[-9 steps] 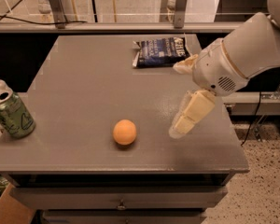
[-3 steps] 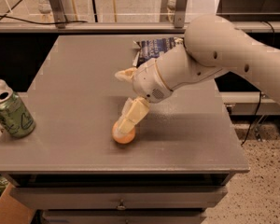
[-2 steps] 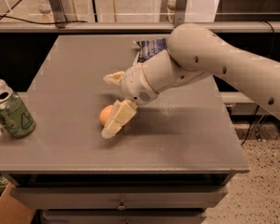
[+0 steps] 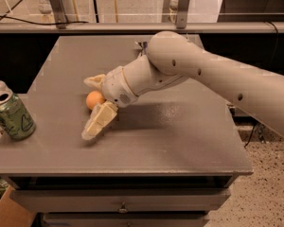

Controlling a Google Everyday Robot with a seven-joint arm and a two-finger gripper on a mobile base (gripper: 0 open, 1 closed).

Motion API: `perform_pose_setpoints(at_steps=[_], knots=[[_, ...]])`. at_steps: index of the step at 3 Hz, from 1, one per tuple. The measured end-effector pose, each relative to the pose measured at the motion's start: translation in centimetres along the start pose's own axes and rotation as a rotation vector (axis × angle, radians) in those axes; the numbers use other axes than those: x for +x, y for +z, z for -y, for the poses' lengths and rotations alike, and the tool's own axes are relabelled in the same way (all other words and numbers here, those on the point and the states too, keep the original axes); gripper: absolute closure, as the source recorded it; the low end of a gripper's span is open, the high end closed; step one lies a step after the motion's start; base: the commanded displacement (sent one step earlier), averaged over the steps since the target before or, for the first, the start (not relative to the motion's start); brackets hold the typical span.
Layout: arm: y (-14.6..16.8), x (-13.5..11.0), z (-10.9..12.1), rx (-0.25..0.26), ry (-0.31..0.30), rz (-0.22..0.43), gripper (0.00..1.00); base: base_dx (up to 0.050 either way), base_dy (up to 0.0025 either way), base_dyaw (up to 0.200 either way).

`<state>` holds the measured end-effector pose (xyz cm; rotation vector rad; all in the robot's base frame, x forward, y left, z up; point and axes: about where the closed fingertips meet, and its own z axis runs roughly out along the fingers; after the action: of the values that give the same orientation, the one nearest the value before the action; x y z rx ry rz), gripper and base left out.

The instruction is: Knock green can over

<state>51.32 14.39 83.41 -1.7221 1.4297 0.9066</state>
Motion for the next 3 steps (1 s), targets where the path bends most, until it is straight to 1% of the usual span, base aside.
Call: perform_pose_setpoints(at_steps=[1, 3], knots=[[0.8, -1.8, 0.1, -0.008, -0.009, 0.041, 0.0, 0.0, 0.0, 0.0], [5.0, -4.7, 0.2, -0.052, -0.025, 0.105, 0.0, 0.0, 0.0, 0.0]])
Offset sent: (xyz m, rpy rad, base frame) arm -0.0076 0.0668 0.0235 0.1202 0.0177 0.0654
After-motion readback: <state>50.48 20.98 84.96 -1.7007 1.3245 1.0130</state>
